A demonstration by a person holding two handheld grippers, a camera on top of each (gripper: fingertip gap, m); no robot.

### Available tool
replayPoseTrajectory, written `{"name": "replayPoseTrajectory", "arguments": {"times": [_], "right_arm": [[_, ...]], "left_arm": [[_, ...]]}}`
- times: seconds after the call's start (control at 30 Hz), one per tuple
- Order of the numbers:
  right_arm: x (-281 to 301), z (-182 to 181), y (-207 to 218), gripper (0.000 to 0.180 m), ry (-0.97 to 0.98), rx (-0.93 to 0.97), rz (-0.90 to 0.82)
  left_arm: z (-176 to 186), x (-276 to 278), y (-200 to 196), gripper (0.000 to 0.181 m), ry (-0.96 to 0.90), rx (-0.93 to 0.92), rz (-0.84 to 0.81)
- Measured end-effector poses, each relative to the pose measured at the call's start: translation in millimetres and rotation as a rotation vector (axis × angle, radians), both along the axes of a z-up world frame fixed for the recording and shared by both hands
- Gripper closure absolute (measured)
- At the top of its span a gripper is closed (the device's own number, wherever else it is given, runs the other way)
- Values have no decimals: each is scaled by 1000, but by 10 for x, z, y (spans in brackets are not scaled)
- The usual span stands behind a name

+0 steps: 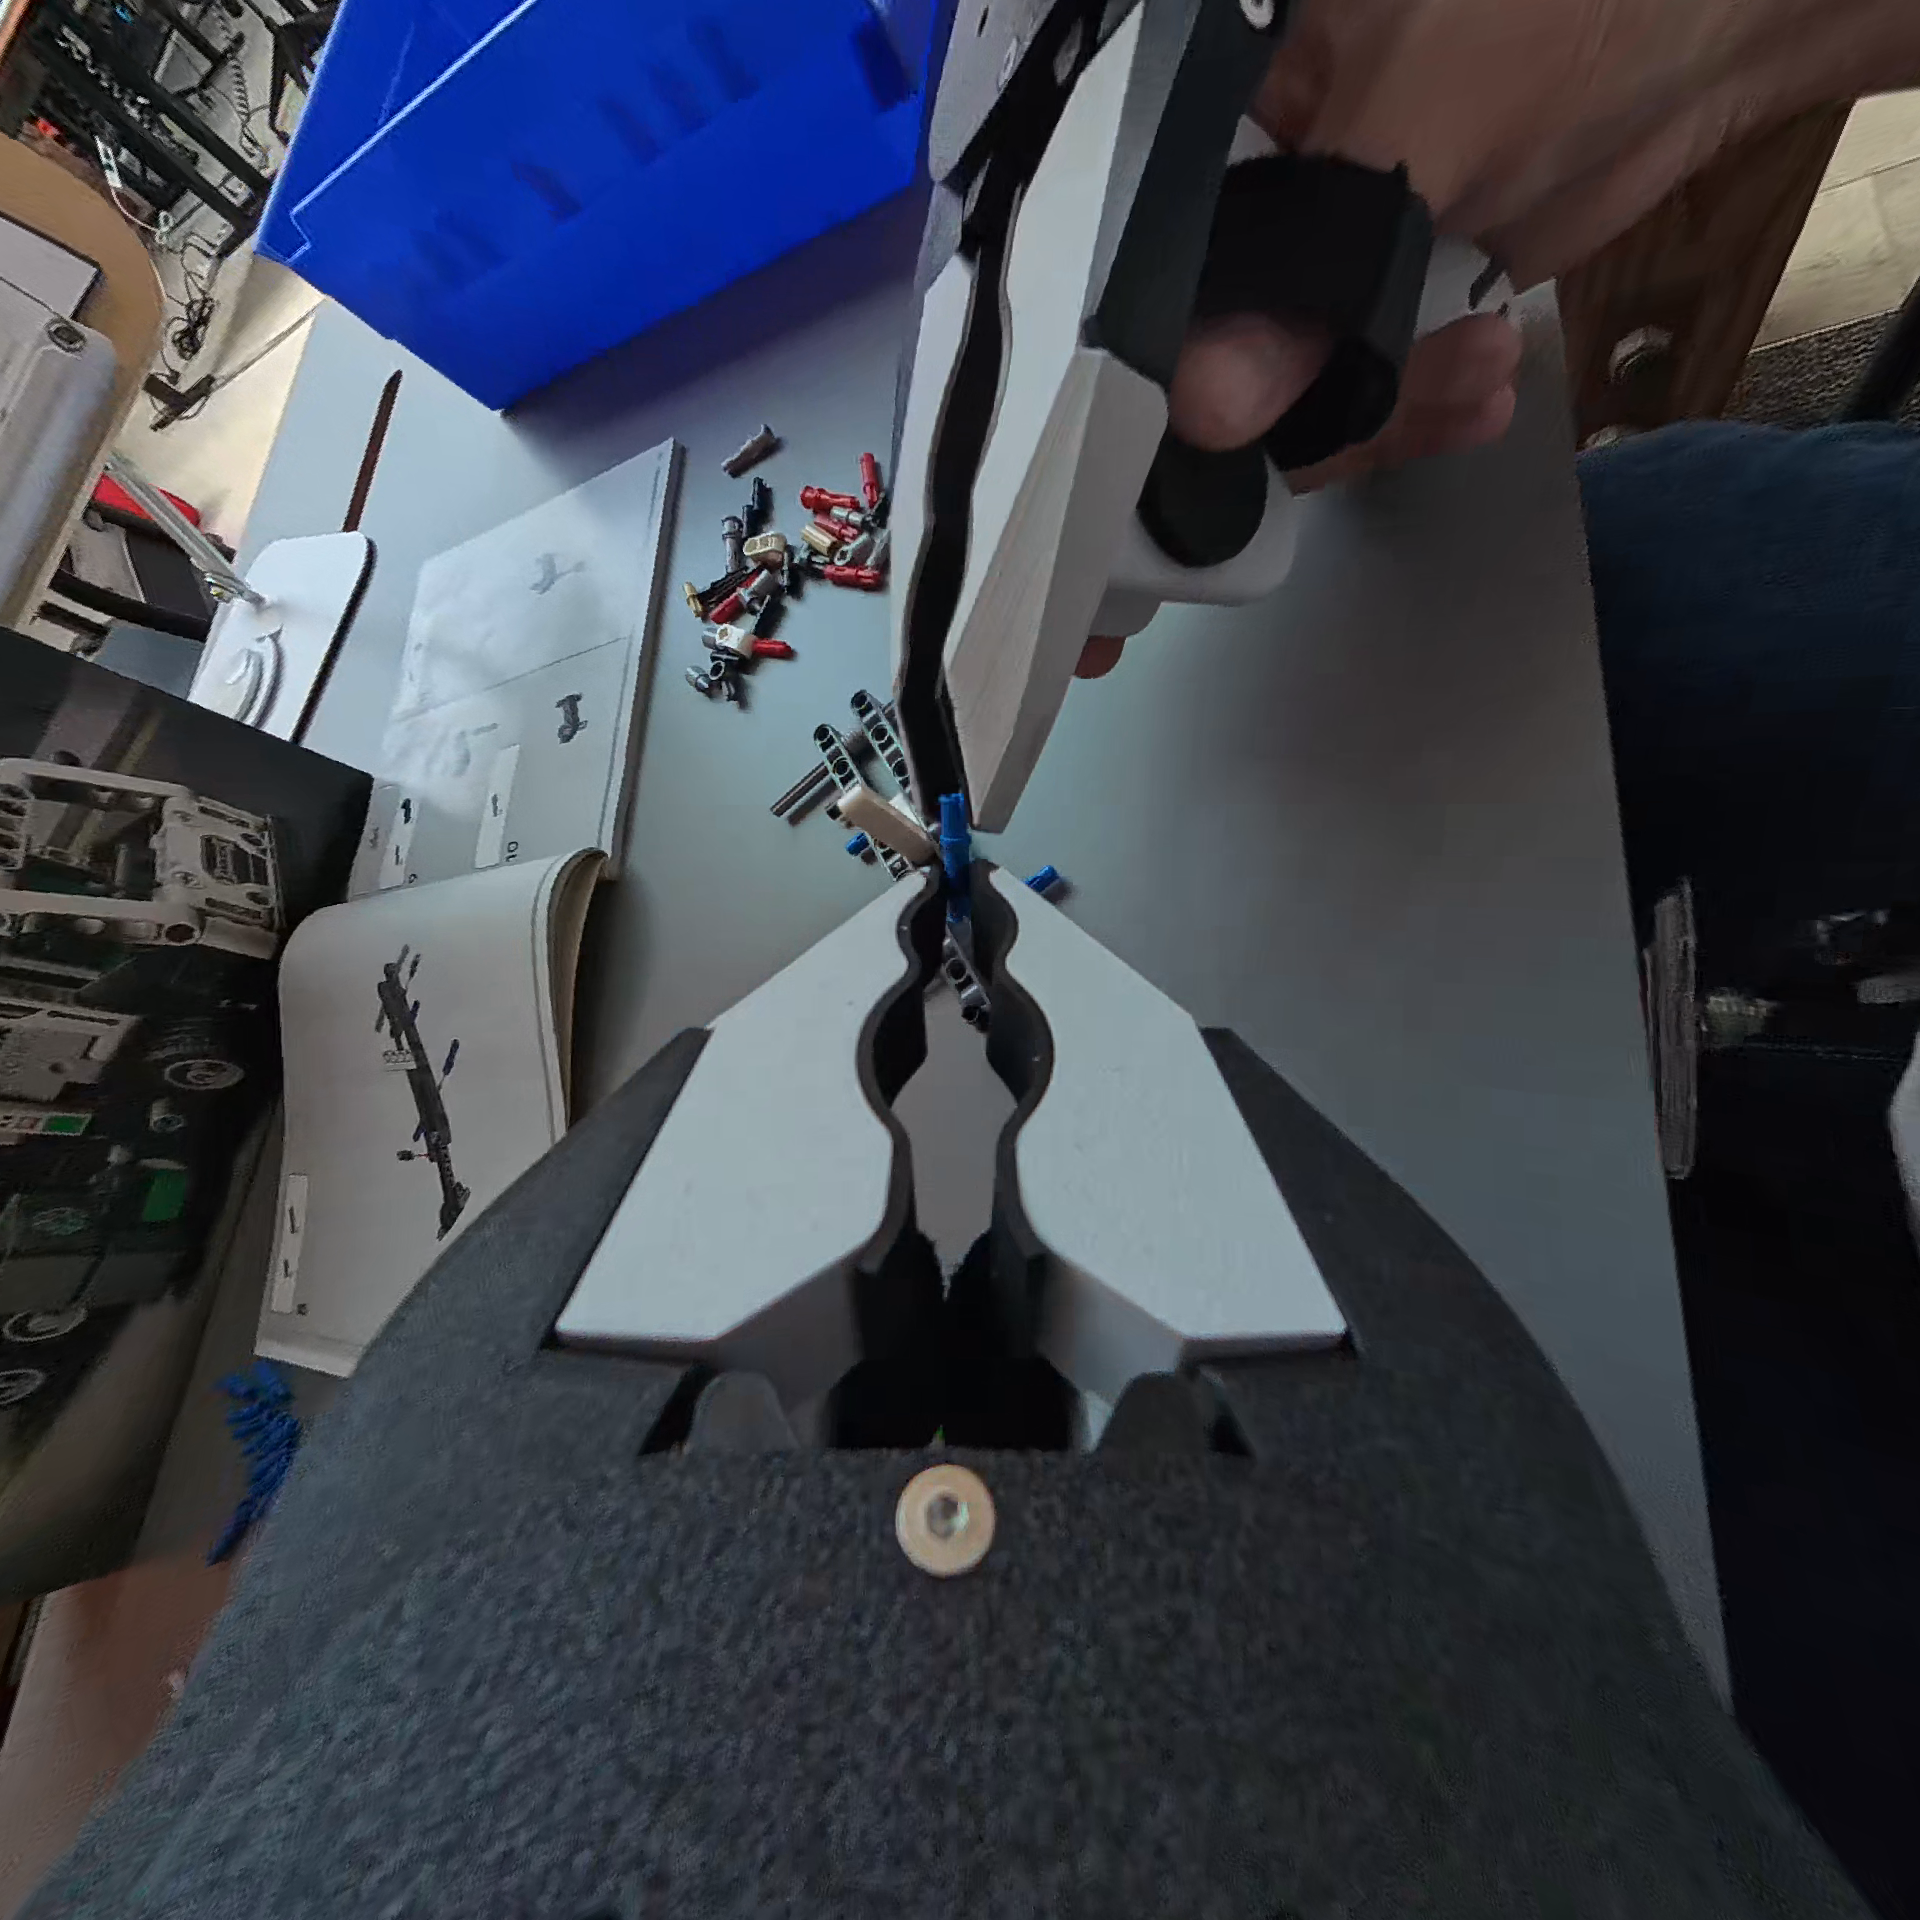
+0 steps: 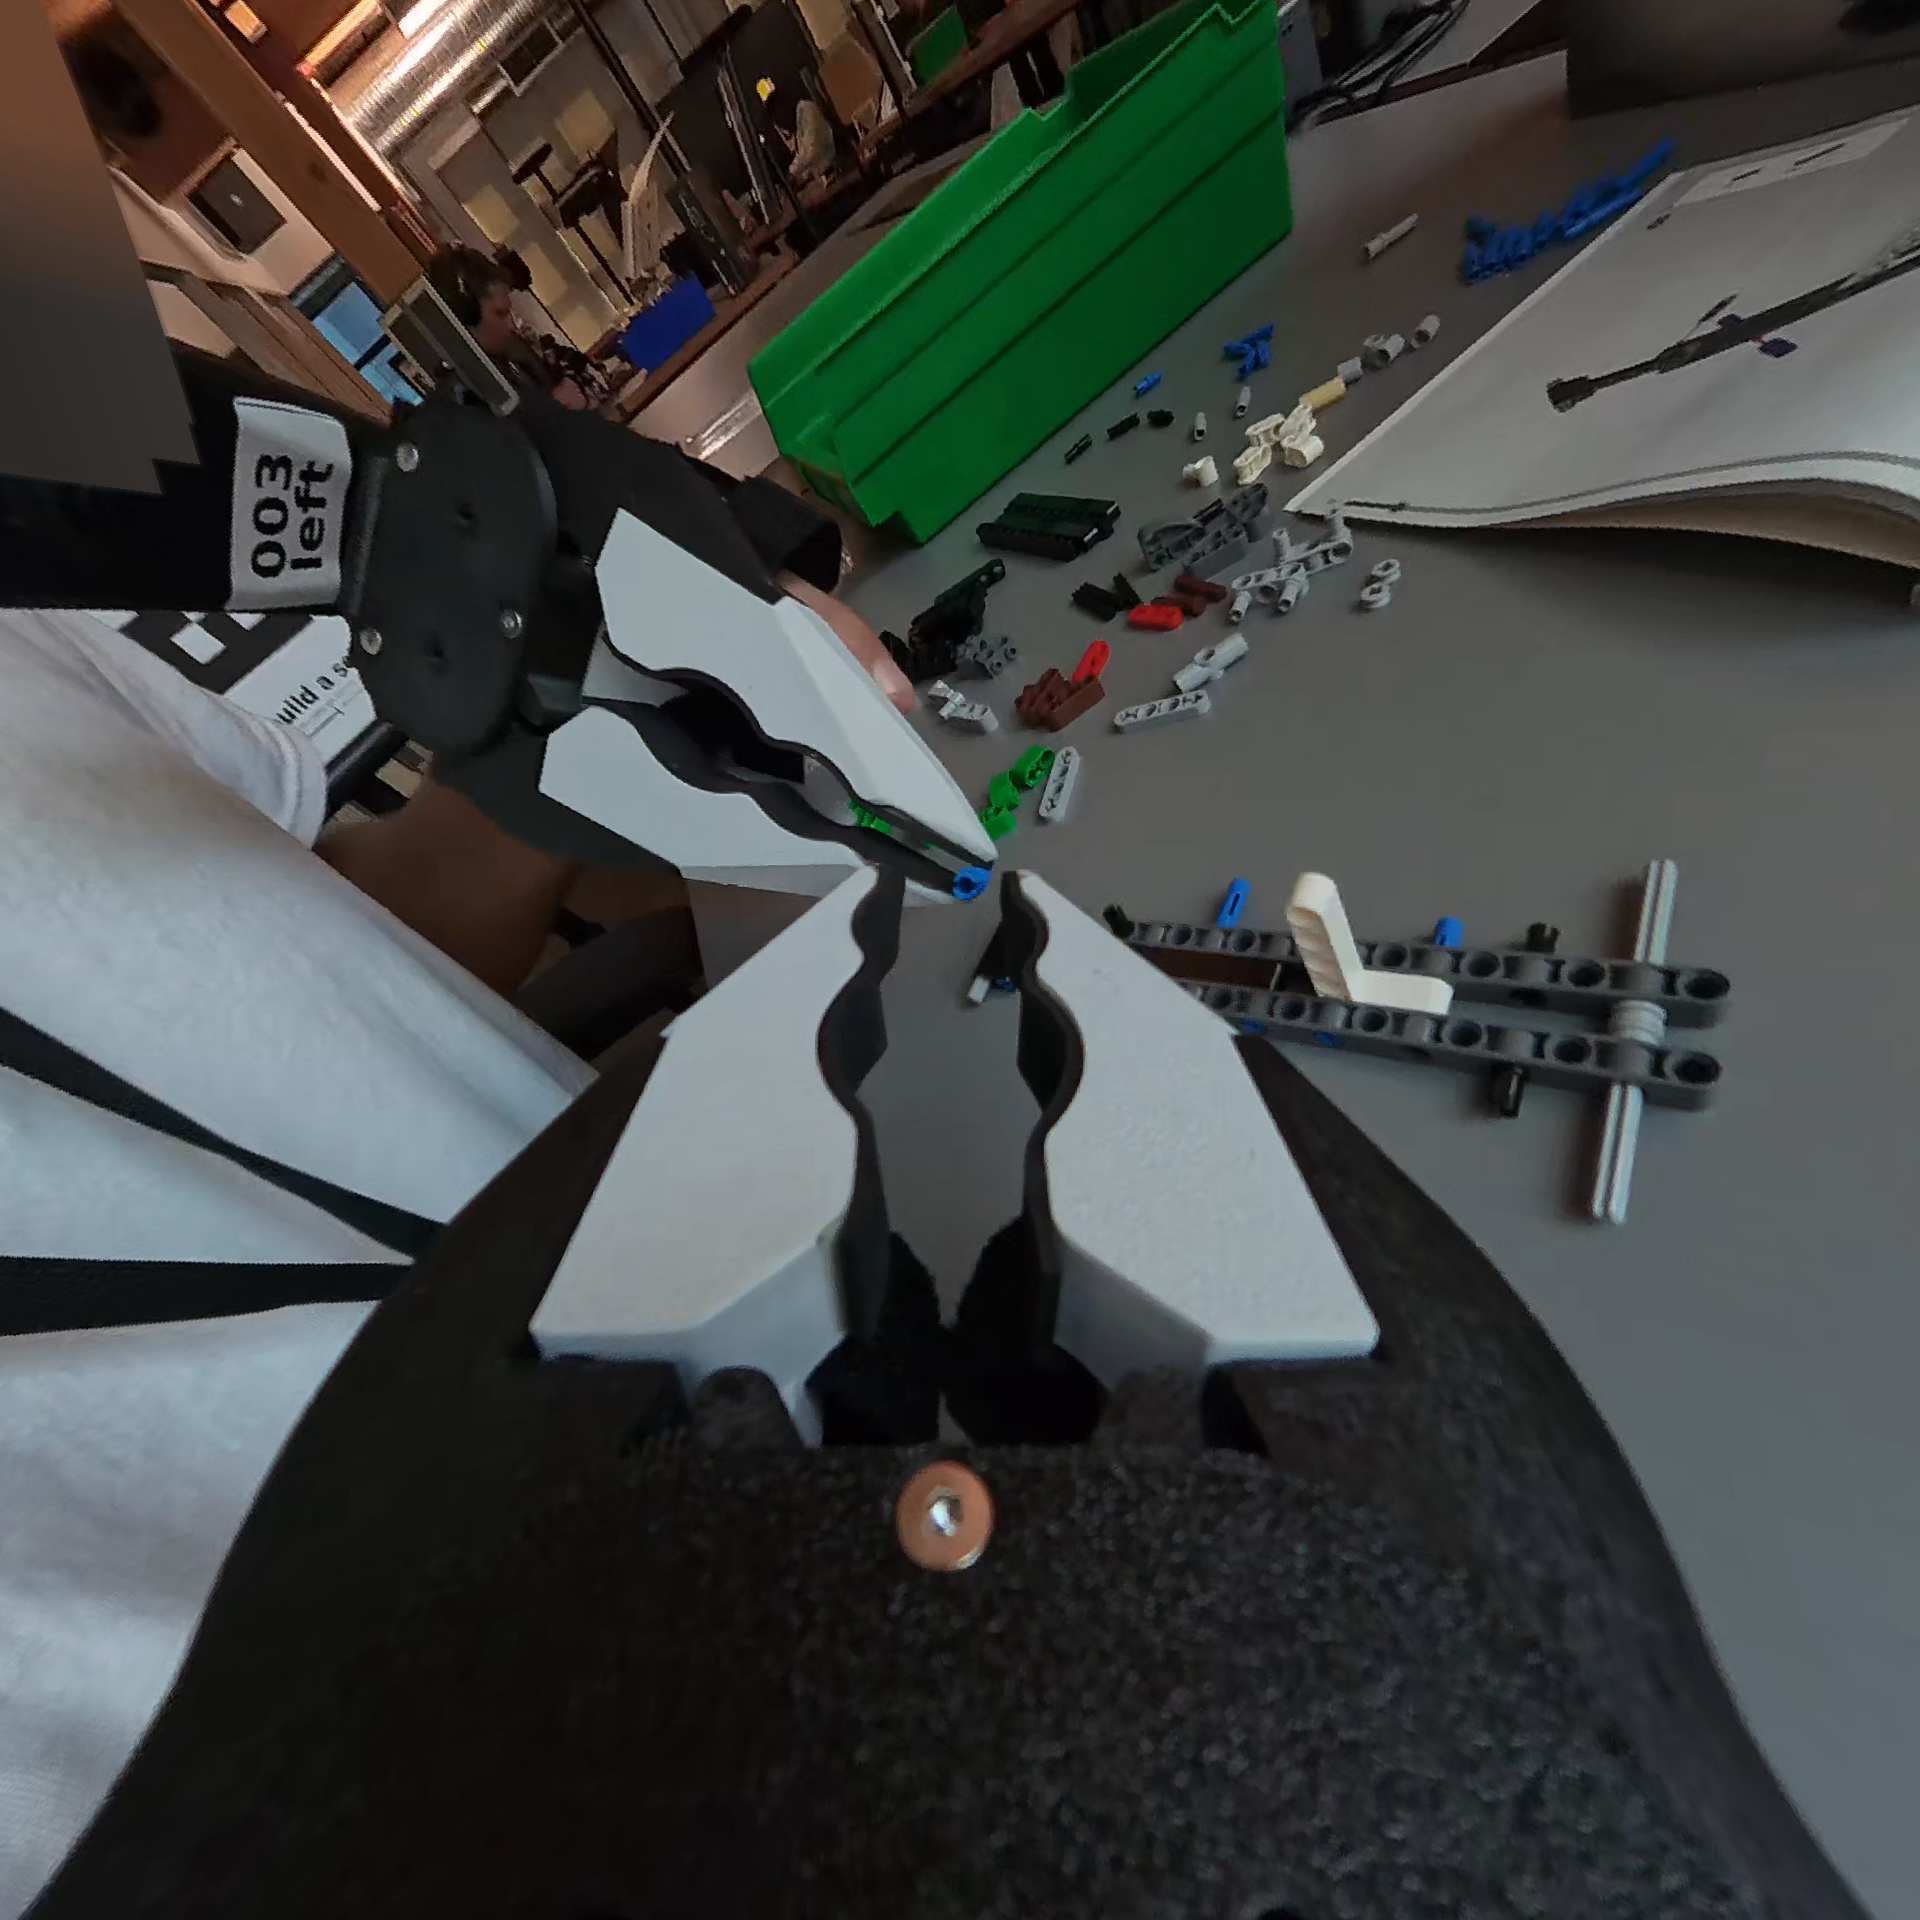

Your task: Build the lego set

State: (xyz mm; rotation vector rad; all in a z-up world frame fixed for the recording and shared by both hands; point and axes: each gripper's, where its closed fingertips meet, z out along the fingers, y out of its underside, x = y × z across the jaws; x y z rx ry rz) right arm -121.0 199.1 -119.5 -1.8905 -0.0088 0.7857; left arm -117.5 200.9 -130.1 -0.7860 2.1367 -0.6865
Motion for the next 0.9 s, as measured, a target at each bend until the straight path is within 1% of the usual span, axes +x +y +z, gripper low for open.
{"name": "replayPoseTrajectory", "arguments": {"times": [0.07,0.17,0.33,0.63,0.67,0.8,0.9], "right_arm": [[-30,51,78,161,46,0,14],[-46,73,172,162,61,-5,17],[-61,109,282,163,111,-29,40],[-69,58,447,159,149,-81,72],[-67,48,460,160,153,-86,73],[-29,11,500,173,129,-90,51],[-18,6,499,174,123,-93,50]], "left_arm": [[29,2,45,178,-5,-4,-5],[54,-2,123,178,-6,-19,-3],[88,-14,215,178,3,-90,-16],[14,-6,381,177,23,-119,-5],[7,-7,393,177,24,-119,-4],[15,-10,406,177,20,-132,-11],[12,-5,406,177,21,-128,-13]]}}
